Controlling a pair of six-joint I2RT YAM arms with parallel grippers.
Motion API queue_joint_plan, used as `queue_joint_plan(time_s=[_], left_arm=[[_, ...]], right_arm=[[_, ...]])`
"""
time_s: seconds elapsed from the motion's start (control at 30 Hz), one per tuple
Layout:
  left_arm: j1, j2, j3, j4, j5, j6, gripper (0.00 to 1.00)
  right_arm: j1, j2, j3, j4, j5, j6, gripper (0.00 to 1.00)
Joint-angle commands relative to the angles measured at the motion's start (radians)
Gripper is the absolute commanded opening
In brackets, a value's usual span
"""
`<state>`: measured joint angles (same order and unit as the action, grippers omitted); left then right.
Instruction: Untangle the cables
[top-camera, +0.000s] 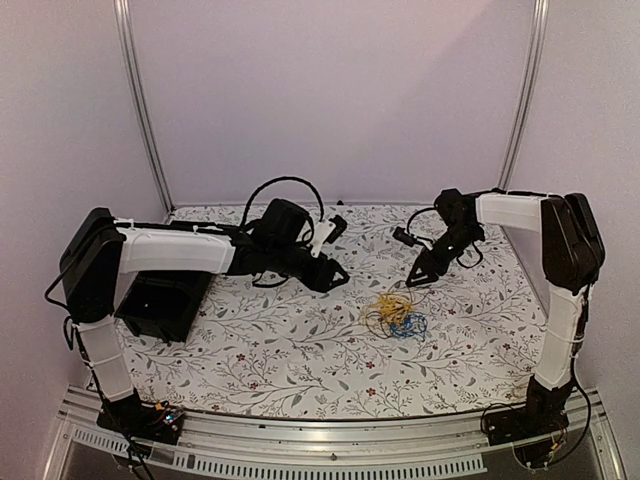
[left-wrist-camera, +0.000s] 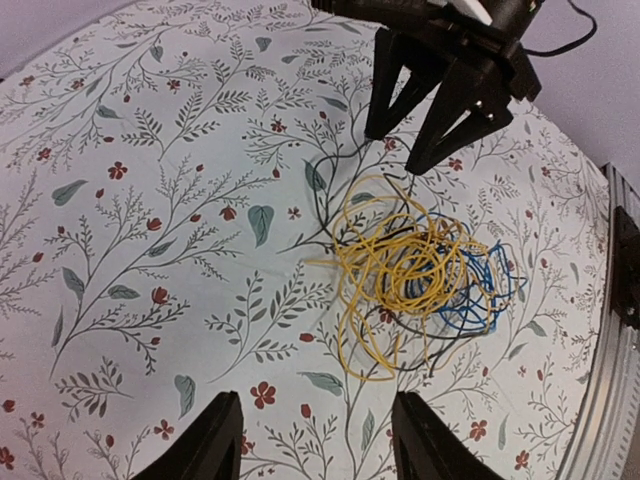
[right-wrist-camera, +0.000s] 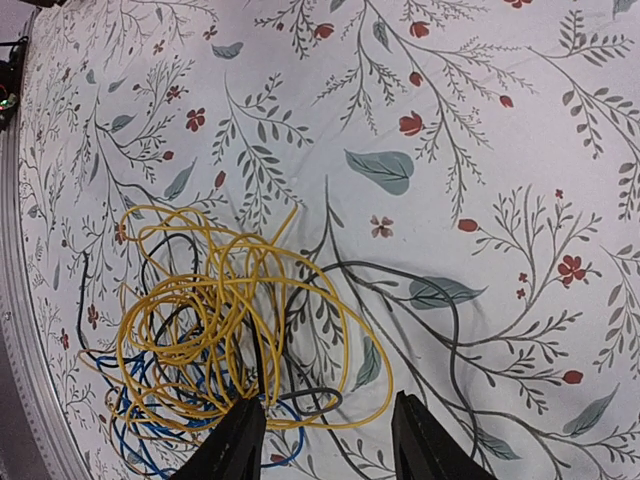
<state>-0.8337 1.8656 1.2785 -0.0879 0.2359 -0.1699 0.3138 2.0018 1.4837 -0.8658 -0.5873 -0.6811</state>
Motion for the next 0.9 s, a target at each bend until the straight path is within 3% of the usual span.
queue_joint_plan(time_s=[0.0,0.27,0.47,0.63,0.87], left_arm=[[0.0,0.008,0.025,0.001,0.006,-0.015,0.54],[-0.004,0.009,0.03,0.002,0.003,-0.021,0.53],[-0.009,0.043,0.077,0.006,0.008,-0.013,0.53],[-0.014,0.076,0.118,0.044,0.013,-0.016,0.54],[-0.063,0.171,0.209,0.25,0.052,0.056,0.55]], right_arm=[[0.029,0.038,0.015,-0.024,-0.057,-0.021,0.48],[0.032,0.052,-0.023,0.049,-0.048,0.02,0.41],[0.031,0.048,-0.015,0.107,-0.002,0.098,0.0],[0.035,-0.046,0.056,0.039,-0.009,0.13,0.0],[0.045,-0.225,0.161,-0.081,-0.072,0.161,0.0]])
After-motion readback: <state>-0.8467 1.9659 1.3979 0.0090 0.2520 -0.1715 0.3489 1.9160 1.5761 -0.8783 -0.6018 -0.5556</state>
